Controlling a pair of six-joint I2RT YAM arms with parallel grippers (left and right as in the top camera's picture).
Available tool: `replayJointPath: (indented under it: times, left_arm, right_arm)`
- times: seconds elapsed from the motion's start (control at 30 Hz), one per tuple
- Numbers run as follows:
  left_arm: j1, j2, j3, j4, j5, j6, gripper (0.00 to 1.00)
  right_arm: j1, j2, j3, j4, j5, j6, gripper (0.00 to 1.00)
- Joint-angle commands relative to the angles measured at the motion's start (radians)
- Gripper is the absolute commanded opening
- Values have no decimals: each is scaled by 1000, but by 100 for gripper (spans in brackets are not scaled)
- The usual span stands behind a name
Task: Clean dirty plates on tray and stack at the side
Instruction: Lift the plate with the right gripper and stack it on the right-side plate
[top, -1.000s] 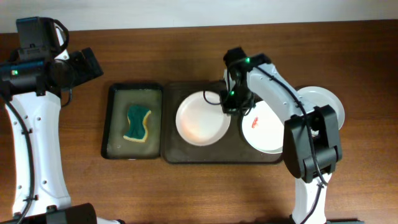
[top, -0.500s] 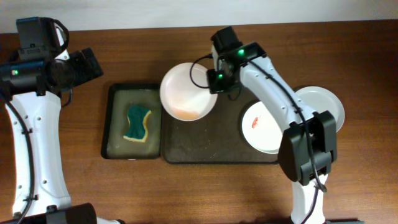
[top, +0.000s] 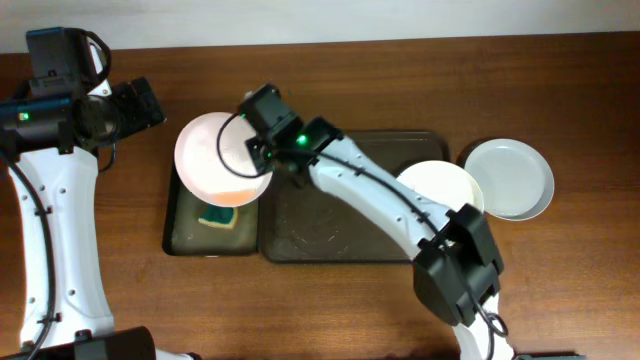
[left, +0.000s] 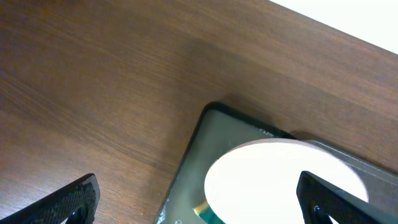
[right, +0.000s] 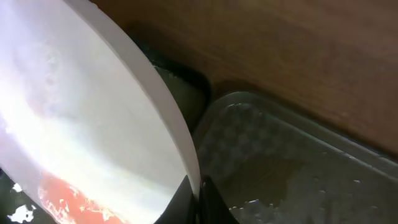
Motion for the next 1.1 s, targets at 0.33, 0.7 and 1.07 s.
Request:
replayJointPath:
  times: [0.33,0.7,1.07]
  left_arm:
    - [3,5,-1,2,0,-3,99]
    - [3,5,-1,2,0,-3,99]
    - [3,4,-1,2,0,-3,100]
  right_arm:
    - [266,-77,21,-18,697,-152,4]
    - [300,-138,21,-85,726,-56,4]
    - [184,-138,21,-104,440,94,4]
